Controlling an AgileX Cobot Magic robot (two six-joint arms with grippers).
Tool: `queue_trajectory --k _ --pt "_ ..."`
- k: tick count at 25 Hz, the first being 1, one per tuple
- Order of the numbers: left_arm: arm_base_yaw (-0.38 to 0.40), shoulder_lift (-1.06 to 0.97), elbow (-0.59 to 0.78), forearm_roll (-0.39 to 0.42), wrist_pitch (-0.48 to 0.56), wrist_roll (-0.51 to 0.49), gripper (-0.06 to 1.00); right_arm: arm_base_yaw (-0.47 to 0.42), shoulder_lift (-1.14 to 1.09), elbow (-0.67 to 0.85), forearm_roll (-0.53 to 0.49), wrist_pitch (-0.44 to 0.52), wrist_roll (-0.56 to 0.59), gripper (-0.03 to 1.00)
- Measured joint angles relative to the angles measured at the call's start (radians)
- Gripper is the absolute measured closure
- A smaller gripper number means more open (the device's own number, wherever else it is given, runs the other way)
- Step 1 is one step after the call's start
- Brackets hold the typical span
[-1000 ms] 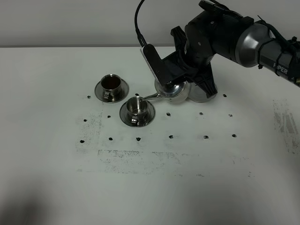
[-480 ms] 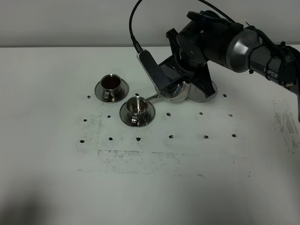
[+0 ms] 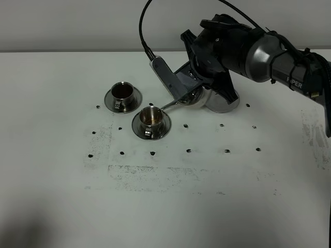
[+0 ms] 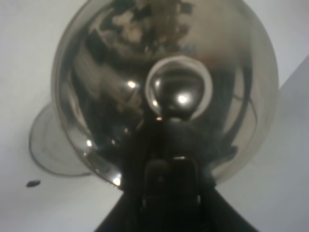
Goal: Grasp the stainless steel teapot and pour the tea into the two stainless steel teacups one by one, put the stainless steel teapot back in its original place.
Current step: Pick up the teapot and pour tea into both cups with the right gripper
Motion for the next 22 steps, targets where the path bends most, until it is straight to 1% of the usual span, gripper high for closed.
queue_trajectory --k 7,15,22 --pt "0.0 0.0 0.0 0.0 0.0 0.0 0.39 0.03 0.0 0.0 -0.044 -0.004 0.015 0.77" --pt "0.0 0.0 0.0 0.0 0.0 0.0 0.39 0.036 0.0 0.0 -0.102 -0.004 0.017 0.77" --pt "0.0 0.0 0.0 0.0 0.0 0.0 0.39 0.054 0.0 0.0 -0.13 -0.006 0.029 0.77"
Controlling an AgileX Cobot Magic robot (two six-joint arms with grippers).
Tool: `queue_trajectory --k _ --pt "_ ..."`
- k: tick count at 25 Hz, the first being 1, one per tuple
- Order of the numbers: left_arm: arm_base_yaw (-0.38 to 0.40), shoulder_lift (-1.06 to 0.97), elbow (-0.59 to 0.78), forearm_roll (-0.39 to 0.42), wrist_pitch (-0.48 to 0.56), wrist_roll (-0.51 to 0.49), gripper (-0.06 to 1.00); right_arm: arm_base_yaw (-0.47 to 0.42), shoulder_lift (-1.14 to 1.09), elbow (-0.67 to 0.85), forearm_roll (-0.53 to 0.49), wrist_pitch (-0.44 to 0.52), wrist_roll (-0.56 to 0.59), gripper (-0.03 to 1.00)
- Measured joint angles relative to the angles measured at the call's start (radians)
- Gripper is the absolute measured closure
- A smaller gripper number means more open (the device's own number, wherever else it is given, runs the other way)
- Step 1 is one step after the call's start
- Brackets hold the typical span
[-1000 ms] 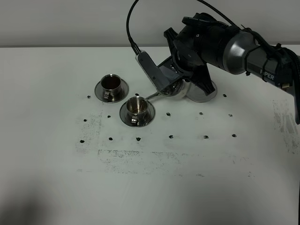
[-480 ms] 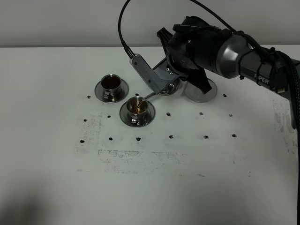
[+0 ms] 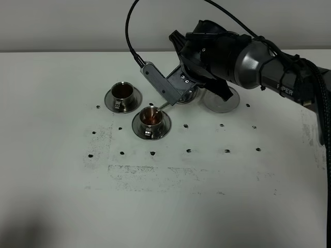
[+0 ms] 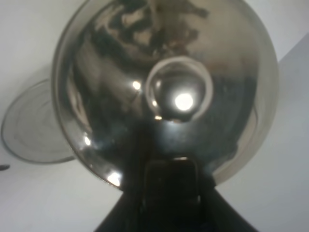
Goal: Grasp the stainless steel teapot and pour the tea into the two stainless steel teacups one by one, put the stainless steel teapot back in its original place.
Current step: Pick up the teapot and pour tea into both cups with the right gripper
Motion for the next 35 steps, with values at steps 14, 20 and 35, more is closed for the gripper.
queue_trajectory --k 14,20,35 --pt "0.0 0.0 0.0 0.0 0.0 0.0 0.39 0.016 0.0 0.0 -0.083 0.001 0.015 0.77" --pt "0.0 0.0 0.0 0.0 0.0 0.0 0.39 0.027 0.0 0.0 -0.105 0.003 0.015 0.77" --pt "0.0 0.0 0.0 0.0 0.0 0.0 0.39 0.04 0.0 0.0 -0.142 0.003 0.014 0.77"
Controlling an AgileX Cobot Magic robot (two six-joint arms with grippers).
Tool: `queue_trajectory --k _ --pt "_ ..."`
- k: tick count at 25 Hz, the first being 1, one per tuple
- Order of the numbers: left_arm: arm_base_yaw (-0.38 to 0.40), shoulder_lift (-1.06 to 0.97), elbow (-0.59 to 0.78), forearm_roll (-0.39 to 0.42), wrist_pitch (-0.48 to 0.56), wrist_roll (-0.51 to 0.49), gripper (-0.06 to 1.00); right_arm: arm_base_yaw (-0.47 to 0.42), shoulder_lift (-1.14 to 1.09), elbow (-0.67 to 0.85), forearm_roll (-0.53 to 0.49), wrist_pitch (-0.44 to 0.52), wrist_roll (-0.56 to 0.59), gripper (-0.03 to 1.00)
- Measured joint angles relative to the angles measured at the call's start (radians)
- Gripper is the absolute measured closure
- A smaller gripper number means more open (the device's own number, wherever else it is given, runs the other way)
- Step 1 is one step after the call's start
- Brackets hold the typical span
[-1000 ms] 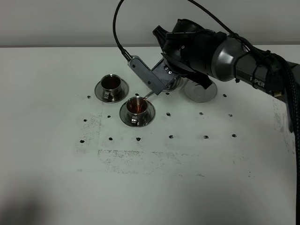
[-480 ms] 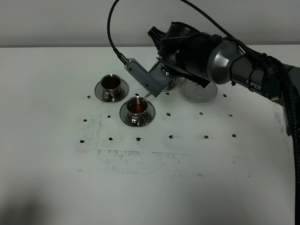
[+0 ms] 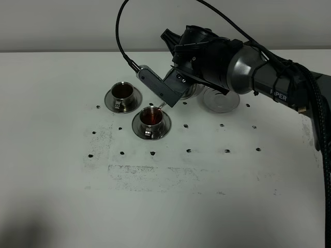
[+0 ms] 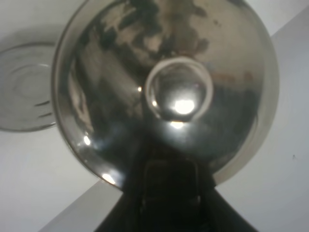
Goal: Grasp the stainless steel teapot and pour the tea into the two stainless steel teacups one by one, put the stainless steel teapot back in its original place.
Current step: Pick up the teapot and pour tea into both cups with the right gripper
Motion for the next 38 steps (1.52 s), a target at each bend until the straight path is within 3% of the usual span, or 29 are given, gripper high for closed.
queue_trajectory --k 32,38 --pt "0.0 0.0 0.0 0.0 0.0 0.0 0.39 0.007 0.0 0.0 -0.037 -0.003 0.011 0.77" --pt "0.0 0.0 0.0 0.0 0.0 0.0 0.39 -0.008 0.0 0.0 0.041 -0.003 0.028 0.77"
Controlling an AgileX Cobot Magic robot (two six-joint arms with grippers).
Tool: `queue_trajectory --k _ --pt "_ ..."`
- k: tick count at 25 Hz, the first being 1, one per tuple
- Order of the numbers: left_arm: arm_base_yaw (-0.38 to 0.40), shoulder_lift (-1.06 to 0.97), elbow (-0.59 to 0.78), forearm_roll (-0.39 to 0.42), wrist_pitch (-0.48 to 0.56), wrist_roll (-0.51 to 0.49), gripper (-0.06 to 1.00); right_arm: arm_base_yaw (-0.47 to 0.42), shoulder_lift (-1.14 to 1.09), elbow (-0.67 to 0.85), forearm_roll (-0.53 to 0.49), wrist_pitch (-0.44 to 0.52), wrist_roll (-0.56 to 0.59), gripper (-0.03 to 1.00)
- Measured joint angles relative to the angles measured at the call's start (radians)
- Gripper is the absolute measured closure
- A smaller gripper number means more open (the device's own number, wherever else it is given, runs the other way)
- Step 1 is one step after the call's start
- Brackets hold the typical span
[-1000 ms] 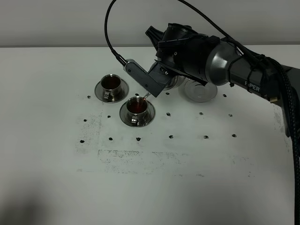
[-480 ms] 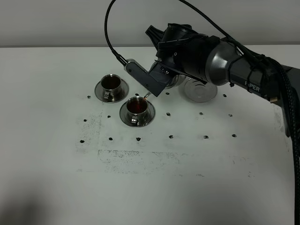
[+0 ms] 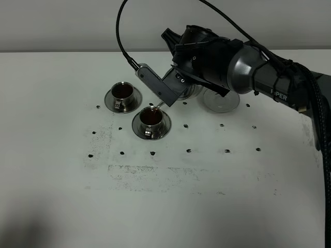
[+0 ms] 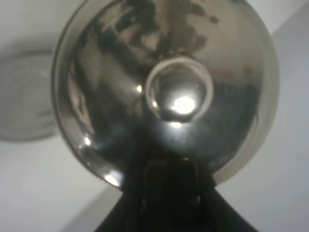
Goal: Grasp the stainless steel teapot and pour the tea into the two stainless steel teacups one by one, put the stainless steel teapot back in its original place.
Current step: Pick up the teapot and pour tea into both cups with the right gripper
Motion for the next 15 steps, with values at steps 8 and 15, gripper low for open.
queue_trajectory --k 8,15 --pt "0.0 0.0 0.0 0.0 0.0 0.0 0.39 -0.046 -0.001 0.0 0.155 0.005 0.01 0.77" --pt "0.0 0.0 0.0 0.0 0.0 0.0 0.39 -0.066 -0.051 0.0 0.282 0.021 0.017 0.77"
